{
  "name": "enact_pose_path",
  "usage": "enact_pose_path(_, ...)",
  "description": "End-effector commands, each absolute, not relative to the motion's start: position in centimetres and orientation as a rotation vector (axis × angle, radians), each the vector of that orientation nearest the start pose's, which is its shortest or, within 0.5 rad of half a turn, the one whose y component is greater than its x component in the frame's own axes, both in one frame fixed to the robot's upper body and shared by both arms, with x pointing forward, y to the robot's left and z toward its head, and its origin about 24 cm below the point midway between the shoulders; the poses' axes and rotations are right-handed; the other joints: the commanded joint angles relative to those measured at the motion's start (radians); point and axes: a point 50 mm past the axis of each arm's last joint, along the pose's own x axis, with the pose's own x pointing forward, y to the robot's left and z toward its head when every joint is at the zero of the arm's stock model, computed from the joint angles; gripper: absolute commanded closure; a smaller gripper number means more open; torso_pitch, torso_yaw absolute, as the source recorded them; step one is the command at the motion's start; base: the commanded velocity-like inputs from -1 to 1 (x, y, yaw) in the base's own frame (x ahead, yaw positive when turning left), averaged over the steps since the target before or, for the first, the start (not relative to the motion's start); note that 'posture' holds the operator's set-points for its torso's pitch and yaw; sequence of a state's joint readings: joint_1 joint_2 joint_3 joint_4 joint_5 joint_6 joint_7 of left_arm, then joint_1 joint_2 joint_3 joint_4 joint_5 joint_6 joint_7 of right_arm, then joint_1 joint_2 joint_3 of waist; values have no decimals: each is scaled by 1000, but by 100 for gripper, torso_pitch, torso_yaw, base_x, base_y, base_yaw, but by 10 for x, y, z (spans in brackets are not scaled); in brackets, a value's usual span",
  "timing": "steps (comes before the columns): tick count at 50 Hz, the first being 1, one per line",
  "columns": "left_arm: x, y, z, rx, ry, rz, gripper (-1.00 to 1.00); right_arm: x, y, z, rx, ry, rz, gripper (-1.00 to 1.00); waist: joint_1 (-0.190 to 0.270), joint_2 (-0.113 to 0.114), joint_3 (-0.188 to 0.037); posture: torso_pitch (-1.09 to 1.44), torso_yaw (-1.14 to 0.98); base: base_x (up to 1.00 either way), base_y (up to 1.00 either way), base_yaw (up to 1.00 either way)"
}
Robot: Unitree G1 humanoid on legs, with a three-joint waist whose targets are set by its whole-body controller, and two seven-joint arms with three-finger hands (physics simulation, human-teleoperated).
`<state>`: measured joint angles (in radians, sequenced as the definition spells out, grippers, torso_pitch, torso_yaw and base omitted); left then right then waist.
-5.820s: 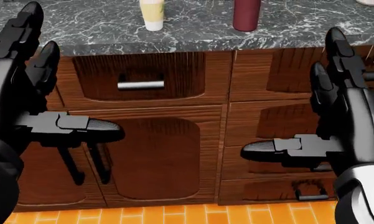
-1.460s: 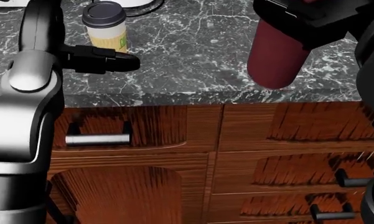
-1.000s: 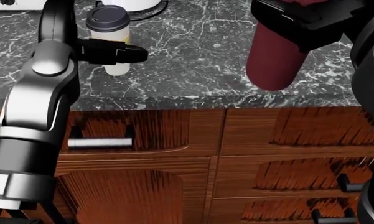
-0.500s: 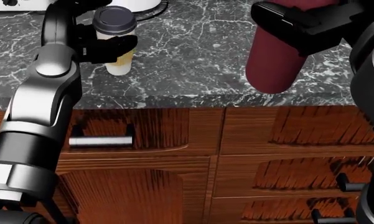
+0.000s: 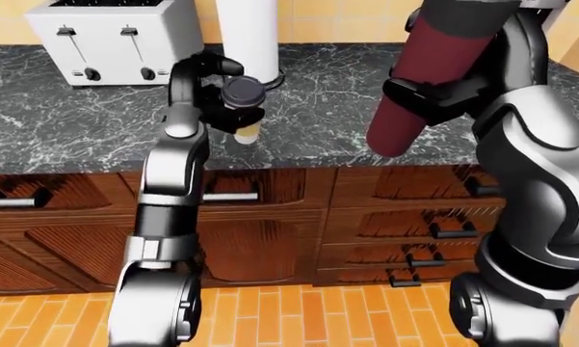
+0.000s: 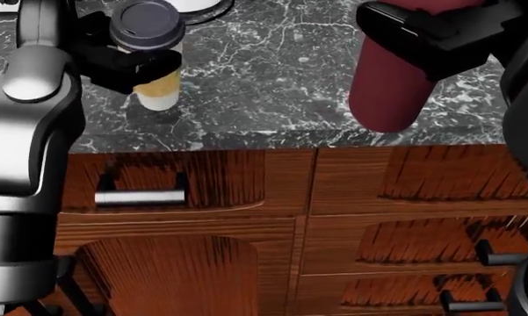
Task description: Move the drinks to the dining counter.
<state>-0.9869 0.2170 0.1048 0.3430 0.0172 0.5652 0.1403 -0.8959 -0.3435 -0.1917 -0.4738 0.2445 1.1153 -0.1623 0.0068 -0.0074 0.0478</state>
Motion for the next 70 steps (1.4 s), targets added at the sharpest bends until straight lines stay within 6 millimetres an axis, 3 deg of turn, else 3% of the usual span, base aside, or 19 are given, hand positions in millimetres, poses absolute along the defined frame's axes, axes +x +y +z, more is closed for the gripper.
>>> enact_pose_path(1, 382, 154, 262, 158, -167, 130, 100, 281, -170, 329, -86, -400, -75, 100, 0, -2, -34, 0, 0, 0, 0, 0)
enact_pose_path(12, 342, 150, 292, 143, -222, 78, 100, 272, -162, 336, -96, -437, -8, 100, -3, 7, -46, 0, 0, 0, 1, 0)
enact_pose_path(14, 340, 151, 294, 143, -225, 76, 100, 271, -162, 335, -100, -431, -11, 100, -3, 1, -35, 0, 0, -5, 29, 0)
enact_pose_path(18, 331, 155, 299, 139, -237, 79, 100, 267, -161, 335, -97, -430, -12, 100, -1, -72, -59, 0, 0, -41, 73, 0)
enact_pose_path(24, 313, 155, 300, 149, -248, 71, 100, 262, -160, 337, -73, -422, -18, 100, 15, -57, -30, 0, 0, -53, 89, 0)
enact_pose_path(31, 305, 156, 304, 146, -254, 69, 100, 259, -158, 340, -67, -417, -11, 100, 22, 7, -18, 0, 0, -56, 98, 0)
enact_pose_path(34, 304, 157, 306, 144, -257, 72, 100, 259, -158, 340, -72, -411, -6, 100, 7, 108, -38, 0, 0, -47, 100, 0)
enact_pose_path(36, 303, 158, 308, 147, -261, 74, 100, 258, -157, 339, -63, -403, 3, 100, 13, 72, -8, 0, 0, -21, 100, 0)
enact_pose_path(38, 300, 159, 313, 139, -268, 76, 100, 258, -156, 337, -61, -399, 4, 100, 25, 36, -20, 0, 0, -2, 50, 50)
enact_pose_path(39, 300, 159, 314, 138, -270, 75, 100, 259, -156, 336, -59, -397, 10, 100, 14, 61, -20, 0, 0, 0, 0, 100)
enact_pose_path(41, 301, 160, 312, 139, -269, 75, 100, 259, -156, 334, -60, -394, 11, 100, 33, 50, -7, 0, 0, 0, 0, 100)
enact_pose_path(43, 300, 161, 313, 137, -269, 76, 100, 259, -155, 334, -62, -393, 12, 100, 39, -9, -10, 0, 0, 0, 0, 100)
enact_pose_path(45, 298, 163, 314, 137, -276, 88, 100, 258, -154, 334, -57, -393, 17, 100, 0, -115, -40, 0, 0, 0, 0, 100)
enact_pose_path(47, 297, 165, 314, 127, -276, 89, 100, 259, -153, 334, -59, -390, 22, 100, 13, -47, 0, 0, 0, 0, 0, 100)
enact_pose_path(50, 294, 167, 315, 120, -277, 89, 100, 256, -152, 337, -64, -396, 26, 100, -2, -9, -7, 0, 0, 0, 0, 100)
enact_pose_path(52, 292, 168, 316, 119, -280, 89, 100, 256, -151, 336, -63, -395, 28, 100, 22, 83, -34, 0, 0, 0, 0, 100)
enact_pose_path(53, 292, 168, 316, 119, -280, 90, 100, 256, -151, 335, -61, -394, 30, 100, 19, 54, -15, 0, 0, 0, 0, 100)
enact_pose_path(56, 293, 168, 312, 116, -276, 90, 100, 257, -149, 333, -59, -391, 39, 100, 46, 44, -37, 0, 0, 0, 0, 100)
enact_pose_path(70, 292, 174, 312, 111, -278, 104, 100, 258, -147, 329, -69, -388, 44, 100, 27, -46, -20, 0, 0, 0, 0, 100)
